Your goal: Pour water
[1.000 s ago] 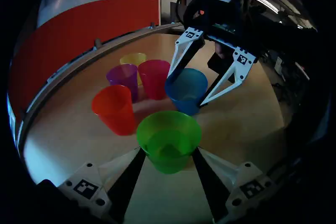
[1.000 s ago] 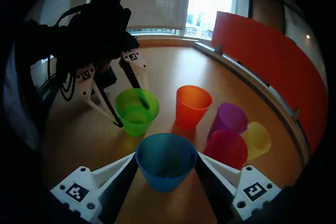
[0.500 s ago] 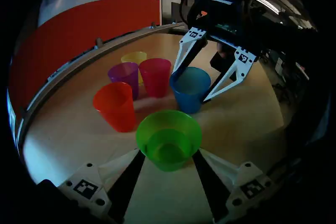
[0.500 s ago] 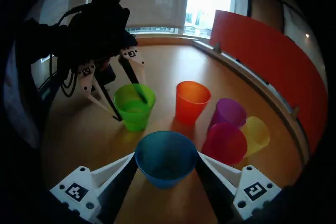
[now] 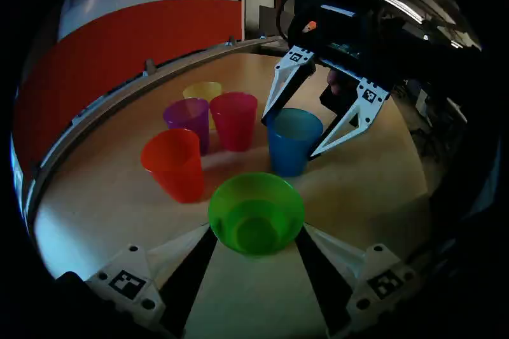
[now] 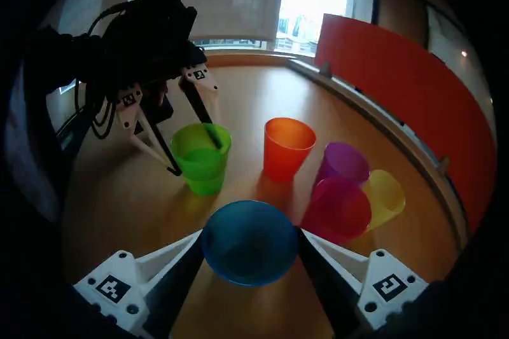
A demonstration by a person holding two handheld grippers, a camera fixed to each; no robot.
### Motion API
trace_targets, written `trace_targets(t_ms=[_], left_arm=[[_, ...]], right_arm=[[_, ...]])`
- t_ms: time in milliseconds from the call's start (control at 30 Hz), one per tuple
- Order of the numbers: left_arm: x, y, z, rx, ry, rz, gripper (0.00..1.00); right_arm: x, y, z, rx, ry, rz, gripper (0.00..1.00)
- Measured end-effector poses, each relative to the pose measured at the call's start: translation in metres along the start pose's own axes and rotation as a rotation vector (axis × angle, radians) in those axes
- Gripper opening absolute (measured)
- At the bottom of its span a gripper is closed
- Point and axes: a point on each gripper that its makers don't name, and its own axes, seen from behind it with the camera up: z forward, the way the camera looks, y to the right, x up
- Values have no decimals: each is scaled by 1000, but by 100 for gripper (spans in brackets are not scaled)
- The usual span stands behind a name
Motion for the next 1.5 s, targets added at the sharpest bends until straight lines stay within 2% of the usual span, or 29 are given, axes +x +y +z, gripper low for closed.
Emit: trace_targets(t_ms=[367,867,1167,1500], left_arm=[[-11,3,-8,8,-29,10,86],[-19,-2,-41,79,-28,0,86],[-17,-14,-68,163,17,-52,86],[-7,-31,-99,319,119,-126,86]], right_arm=[[-5,-2,-11,-19,0,3,99],[-23,-5,-44,-83,-6,29,100],[-26,-5,-66,-146,19,67,100],[-24,8,-92,-267,87,181,100]])
